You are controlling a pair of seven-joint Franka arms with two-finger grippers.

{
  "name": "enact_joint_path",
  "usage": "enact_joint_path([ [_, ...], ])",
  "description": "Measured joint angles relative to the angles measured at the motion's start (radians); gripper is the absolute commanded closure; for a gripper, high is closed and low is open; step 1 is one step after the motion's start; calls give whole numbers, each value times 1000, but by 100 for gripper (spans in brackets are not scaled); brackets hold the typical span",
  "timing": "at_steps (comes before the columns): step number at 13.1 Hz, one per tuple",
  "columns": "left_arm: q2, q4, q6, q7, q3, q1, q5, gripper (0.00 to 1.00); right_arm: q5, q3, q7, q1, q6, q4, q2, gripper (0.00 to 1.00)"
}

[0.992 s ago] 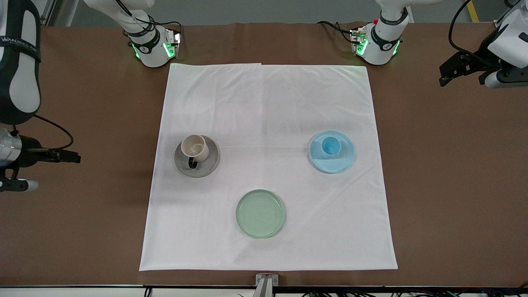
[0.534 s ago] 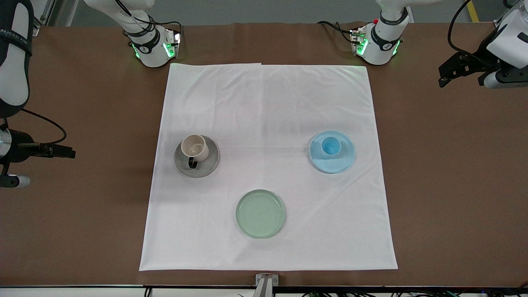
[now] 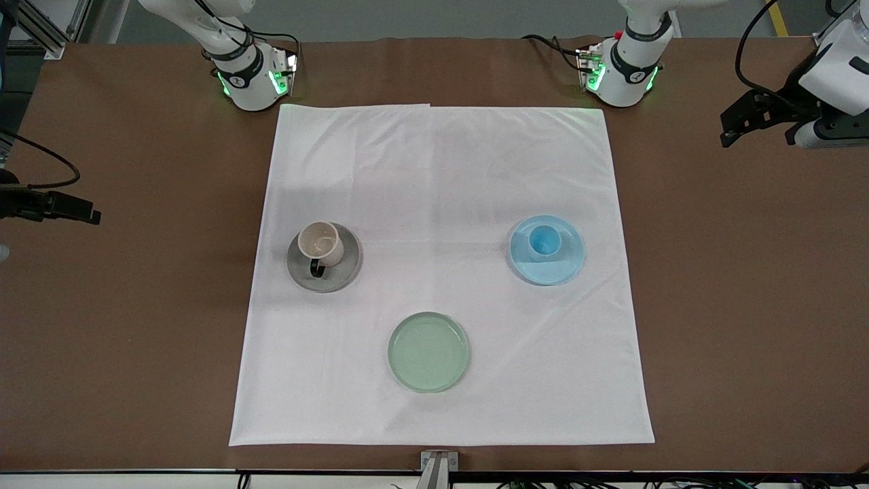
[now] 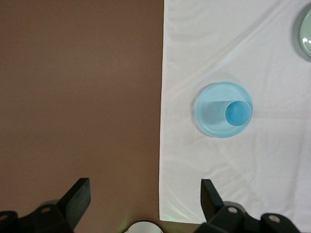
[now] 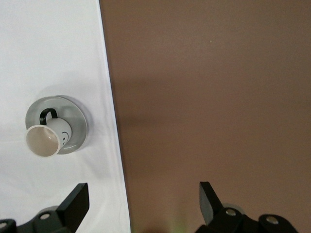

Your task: Place blue cup in blue plate and white mug in gray plate

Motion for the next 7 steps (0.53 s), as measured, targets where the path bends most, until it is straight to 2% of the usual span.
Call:
enact_joint_path([
  [4, 0, -1, 3, 0, 0, -1, 0, 0, -5, 7, -2, 18, -1, -98, -137, 0],
  [7, 0, -1, 4, 0, -12, -7, 0, 0, -9, 9, -2, 37, -3, -113, -180, 0],
])
